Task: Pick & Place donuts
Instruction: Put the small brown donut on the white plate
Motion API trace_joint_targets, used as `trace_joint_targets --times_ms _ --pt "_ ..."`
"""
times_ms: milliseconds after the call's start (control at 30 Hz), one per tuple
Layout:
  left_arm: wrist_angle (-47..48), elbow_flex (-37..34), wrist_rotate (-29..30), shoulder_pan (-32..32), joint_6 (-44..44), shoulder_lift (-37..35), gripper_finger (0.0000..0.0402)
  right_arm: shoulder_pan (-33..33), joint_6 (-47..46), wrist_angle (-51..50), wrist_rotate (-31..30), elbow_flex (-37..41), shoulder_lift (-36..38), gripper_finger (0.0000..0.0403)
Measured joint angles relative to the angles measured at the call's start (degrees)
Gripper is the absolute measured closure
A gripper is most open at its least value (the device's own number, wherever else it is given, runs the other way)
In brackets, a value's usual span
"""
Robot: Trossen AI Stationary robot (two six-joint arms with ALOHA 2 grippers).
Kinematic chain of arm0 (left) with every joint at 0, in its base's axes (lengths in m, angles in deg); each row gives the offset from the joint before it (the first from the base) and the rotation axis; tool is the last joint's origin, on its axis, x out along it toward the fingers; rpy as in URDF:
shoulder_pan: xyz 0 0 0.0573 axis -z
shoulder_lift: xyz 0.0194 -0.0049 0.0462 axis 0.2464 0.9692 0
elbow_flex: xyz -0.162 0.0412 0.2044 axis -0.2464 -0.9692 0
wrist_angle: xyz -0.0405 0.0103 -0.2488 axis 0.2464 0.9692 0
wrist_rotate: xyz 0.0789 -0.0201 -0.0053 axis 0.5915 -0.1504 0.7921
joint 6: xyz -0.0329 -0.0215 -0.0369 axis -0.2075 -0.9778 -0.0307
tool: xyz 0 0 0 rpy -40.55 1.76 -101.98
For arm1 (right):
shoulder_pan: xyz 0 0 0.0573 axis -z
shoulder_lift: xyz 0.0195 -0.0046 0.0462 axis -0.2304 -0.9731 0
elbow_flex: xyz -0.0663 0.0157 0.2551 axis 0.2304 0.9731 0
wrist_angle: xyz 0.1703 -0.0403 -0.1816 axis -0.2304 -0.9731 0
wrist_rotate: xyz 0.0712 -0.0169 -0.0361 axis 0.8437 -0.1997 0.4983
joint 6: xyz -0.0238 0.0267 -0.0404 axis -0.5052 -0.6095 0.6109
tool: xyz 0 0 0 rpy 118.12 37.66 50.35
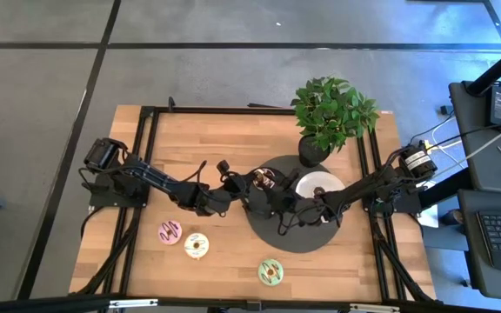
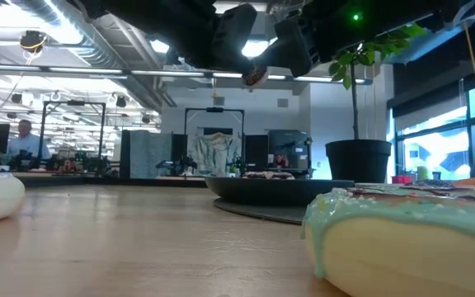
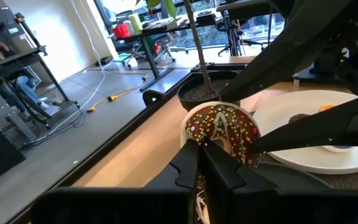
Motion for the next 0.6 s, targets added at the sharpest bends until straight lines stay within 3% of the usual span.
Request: trace_joint_targets --times_ms 600 --pt "-0.4 0.0 0.0 -0.1 0.1 0.0 0.0397 0.0 -0.5 0.1 0.2 0.0 0.0 0.0266"
